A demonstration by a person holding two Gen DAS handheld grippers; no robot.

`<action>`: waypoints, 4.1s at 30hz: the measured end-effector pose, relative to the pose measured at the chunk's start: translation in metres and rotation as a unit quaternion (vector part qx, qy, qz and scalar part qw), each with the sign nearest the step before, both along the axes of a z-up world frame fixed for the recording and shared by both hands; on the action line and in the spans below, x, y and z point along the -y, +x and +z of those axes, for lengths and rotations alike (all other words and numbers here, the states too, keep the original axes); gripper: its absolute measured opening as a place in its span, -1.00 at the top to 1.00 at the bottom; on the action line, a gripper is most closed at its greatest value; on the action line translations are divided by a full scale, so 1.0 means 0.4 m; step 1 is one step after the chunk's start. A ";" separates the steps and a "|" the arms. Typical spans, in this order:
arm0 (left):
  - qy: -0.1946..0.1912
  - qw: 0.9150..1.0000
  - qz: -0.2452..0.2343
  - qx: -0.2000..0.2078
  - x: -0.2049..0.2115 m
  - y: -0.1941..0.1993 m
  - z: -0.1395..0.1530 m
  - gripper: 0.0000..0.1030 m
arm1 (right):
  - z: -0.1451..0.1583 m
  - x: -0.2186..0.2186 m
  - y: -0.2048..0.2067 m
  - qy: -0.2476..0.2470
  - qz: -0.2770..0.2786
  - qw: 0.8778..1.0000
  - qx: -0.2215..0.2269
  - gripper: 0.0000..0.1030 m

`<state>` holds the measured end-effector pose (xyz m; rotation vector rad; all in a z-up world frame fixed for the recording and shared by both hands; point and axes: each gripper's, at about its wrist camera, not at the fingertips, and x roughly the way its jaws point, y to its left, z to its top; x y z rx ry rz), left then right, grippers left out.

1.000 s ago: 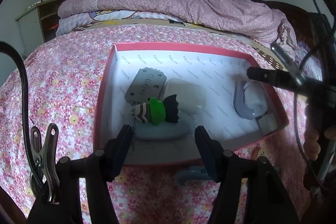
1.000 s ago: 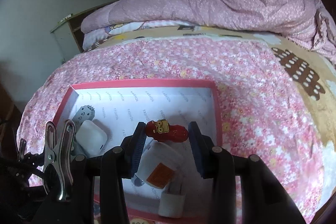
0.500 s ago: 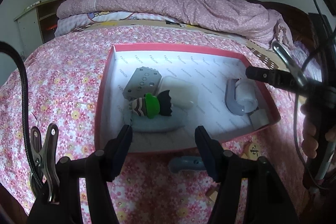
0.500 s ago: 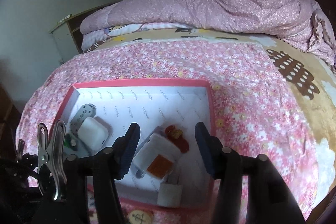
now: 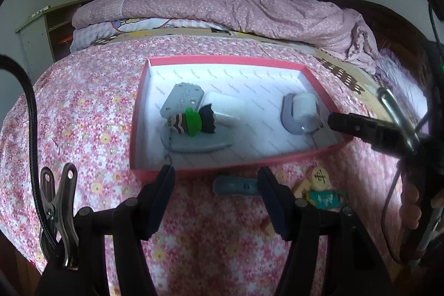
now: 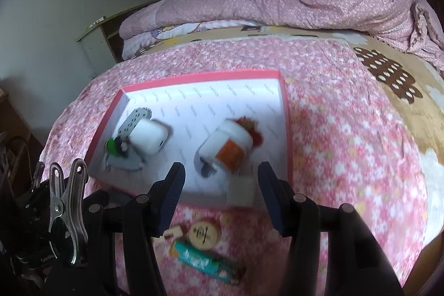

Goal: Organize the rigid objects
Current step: 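Open both tools and grasp the blue-and-white toy with the left tool, then grasp the green box with the right tool while the left tool holds the blue toy, then lower the blue toy and green box into the tray and open both tools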

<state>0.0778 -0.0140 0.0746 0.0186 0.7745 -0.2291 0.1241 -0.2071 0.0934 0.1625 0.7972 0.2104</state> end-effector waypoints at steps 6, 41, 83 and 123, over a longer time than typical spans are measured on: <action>0.015 0.999 -0.011 -0.027 0.018 -0.010 -0.033 -0.31 | -0.028 0.009 -0.064 -0.001 -0.006 1.000 -0.011 -0.09; 0.055 0.998 -0.006 -0.032 0.111 0.043 -0.111 -0.47 | -0.176 -0.017 -0.224 -0.044 -0.004 0.999 -0.013 -0.48; 0.024 0.999 0.040 -0.011 -0.042 -0.043 -0.125 -0.47 | -0.177 -0.148 -0.138 -0.098 -0.055 0.994 -0.002 -0.71; 0.008 0.999 0.021 0.033 -0.024 -0.023 -0.016 -0.47 | -0.151 -0.054 -0.177 0.022 -0.036 0.998 0.035 -0.62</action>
